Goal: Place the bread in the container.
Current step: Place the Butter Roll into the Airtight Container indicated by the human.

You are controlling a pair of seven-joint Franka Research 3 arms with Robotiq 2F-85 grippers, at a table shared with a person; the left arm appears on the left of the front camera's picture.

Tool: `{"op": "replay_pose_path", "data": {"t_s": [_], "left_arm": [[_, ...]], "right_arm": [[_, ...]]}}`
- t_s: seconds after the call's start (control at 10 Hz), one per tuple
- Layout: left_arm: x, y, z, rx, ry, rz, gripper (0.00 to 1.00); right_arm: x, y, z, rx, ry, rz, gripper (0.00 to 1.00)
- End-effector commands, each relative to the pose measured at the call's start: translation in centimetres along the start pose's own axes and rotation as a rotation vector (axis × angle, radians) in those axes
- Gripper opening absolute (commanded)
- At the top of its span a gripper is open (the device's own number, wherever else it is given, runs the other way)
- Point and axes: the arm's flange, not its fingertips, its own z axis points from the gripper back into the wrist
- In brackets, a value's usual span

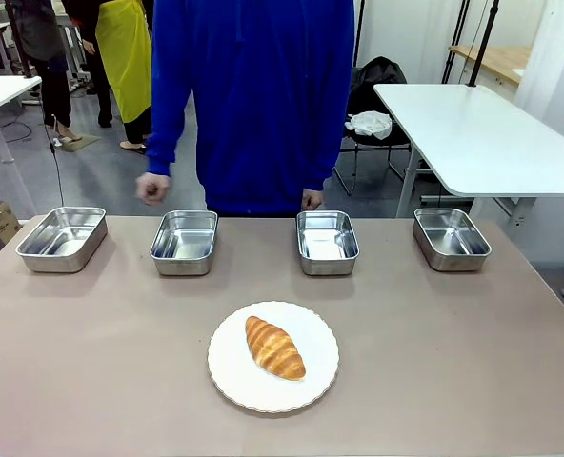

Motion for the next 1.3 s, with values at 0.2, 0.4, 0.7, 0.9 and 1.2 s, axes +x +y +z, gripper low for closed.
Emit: {"op": "replay_pose_path", "data": {"t_s": [0.2,0.4,0.7,0.9,1.2], "left_arm": [[0.10,-0.24,0.14,0.000,-0.004,-0.014,1.00],[0.10,-0.24,0.14,0.000,-0.004,-0.014,1.00],[0.10,-0.24,0.14,0.000,-0.004,-0.014,1.00],[0.10,-0.24,0.14,0.000,-0.004,-0.014,1.00],[0.10,-0.24,0.14,0.000,-0.004,-0.014,1.00]], "right_arm": [[0.18,0.12,0.01,0.003,-0.005,0.005,1.00],[0.18,0.12,0.01,0.003,-0.005,0.005,1.00],[0.18,0.12,0.01,0.003,-0.005,0.005,1.00],[0.18,0.12,0.01,0.003,-0.005,0.005,1.00],[0.18,0.12,0.01,0.003,-0.005,0.005,1.00]]}}
